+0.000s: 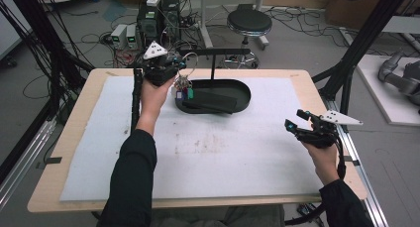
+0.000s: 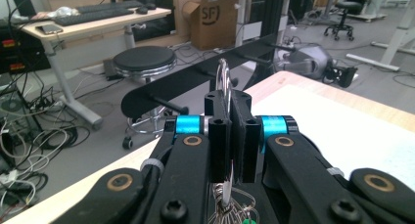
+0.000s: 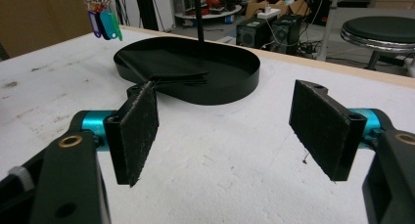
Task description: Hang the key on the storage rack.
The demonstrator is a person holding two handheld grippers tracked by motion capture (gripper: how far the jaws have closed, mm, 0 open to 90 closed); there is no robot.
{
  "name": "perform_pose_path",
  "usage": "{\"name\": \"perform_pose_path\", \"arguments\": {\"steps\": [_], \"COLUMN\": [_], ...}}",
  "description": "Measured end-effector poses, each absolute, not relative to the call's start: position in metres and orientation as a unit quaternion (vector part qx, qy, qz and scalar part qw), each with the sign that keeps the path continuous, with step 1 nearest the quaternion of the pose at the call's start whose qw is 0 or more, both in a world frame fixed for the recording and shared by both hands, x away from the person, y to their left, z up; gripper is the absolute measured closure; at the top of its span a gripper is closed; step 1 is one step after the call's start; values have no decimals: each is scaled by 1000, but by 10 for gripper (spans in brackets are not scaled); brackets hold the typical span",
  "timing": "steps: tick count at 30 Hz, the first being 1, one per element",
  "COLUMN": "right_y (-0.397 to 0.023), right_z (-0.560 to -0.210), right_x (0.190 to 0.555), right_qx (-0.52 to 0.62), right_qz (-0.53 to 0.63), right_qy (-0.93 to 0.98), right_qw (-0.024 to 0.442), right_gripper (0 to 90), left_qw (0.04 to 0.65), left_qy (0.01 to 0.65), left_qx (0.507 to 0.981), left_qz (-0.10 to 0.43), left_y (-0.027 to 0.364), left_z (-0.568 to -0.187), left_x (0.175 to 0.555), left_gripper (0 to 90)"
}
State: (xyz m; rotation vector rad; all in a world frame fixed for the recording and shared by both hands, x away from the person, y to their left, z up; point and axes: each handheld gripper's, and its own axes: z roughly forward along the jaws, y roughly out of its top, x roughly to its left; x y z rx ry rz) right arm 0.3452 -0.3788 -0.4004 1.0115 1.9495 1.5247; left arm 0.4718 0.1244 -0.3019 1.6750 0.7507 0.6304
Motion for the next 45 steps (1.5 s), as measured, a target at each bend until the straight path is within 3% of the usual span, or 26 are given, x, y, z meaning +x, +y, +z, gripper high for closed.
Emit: {"name": "perform_pose_path", "arguments": {"steps": [37,45], "right_y": [-380,-380], "right_z": [-401,-401], "right_x": [346,345], "right_qx": [368,369], "right_qz": [557,555], "right_qy": [708,709], "right_qw": [231,231], "right_gripper": [271,271], "left_qw": [545,530], "left_qy": [379,396], "left_qx": [700,695], "left_qz": [265,280], "left_y": [131,133], "left_z": [-333,-340], "left_x": [499,497], "left_gripper": [860,795]}}
